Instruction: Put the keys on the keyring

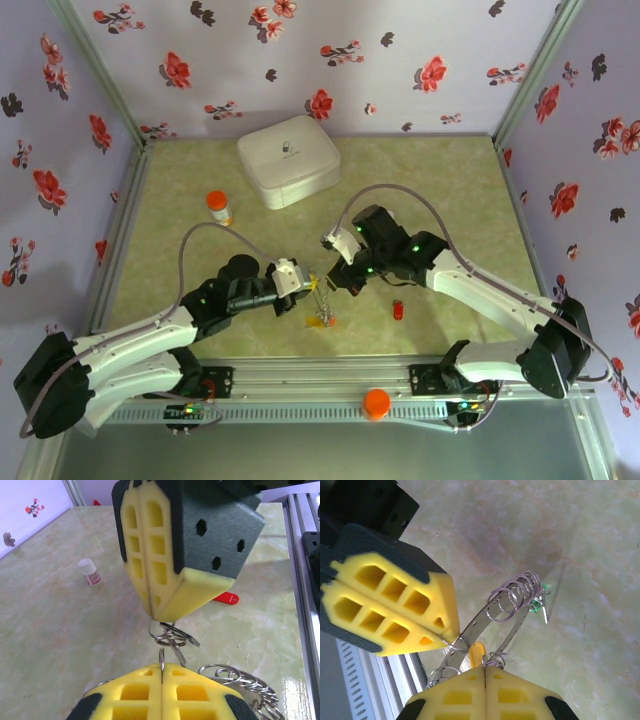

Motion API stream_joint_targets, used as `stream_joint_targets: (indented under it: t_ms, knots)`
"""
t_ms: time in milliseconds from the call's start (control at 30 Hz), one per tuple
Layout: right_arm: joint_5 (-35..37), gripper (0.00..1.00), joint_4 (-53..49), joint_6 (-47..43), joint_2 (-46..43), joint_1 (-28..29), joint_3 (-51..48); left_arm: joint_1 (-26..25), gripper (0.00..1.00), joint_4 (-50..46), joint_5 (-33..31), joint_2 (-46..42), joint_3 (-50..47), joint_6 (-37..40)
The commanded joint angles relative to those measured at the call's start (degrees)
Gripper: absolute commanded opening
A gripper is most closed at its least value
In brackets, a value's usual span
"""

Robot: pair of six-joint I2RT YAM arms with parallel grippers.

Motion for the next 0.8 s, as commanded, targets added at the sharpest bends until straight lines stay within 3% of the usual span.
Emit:
stream_joint_targets:
  t_ms: [0,200,533,767]
  knots:
    - [-5.63,0.00,-0.40,-1.32,-0.63,-0.19,0.92,-0.29,0.00,1.40,-0.48,0.29,1.59,-3.31]
    - [-8.55,0.00,0.58,-0.21,0.77,-0.21,1.24,-0.32,0.00,3.80,0.58,0.49,0.72,-0.96]
    - [-3.24,0.00,0.14,1.19,2.41,-0.68,1.88,-0.37,0.00,5.36,2.75,-0.71,-0.61,1.37]
    - [-4.43,0.00,0.93,1.99,1.73,-1.61,1.79,-0.39,0.00,4.66,3.06,-1.23,-1.04,2.81]
